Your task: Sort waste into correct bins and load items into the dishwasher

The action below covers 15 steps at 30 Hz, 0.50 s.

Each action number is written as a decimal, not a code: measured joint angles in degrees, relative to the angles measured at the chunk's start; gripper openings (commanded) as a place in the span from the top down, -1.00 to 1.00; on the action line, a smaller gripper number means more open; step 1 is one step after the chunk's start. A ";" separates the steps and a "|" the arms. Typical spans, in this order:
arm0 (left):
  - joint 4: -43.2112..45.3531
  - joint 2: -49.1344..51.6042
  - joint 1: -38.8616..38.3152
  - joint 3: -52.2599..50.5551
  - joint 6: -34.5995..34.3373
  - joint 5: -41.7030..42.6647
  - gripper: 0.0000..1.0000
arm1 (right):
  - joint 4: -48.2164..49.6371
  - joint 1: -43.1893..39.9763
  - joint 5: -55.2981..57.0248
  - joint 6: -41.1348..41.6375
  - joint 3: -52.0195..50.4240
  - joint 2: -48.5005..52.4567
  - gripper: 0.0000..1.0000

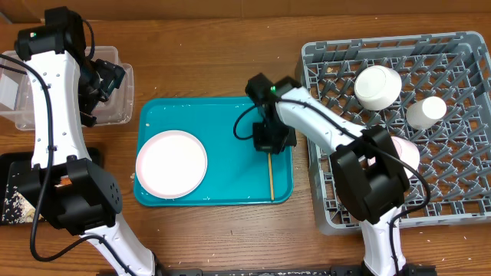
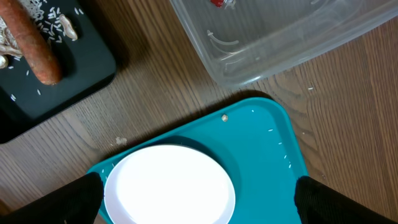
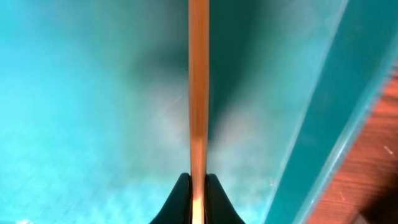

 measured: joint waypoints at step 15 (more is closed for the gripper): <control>0.00 0.00 0.00 0.00 0.00 0.00 -0.99 | -11.80 -16.55 7.43 -11.96 22.16 -9.60 0.92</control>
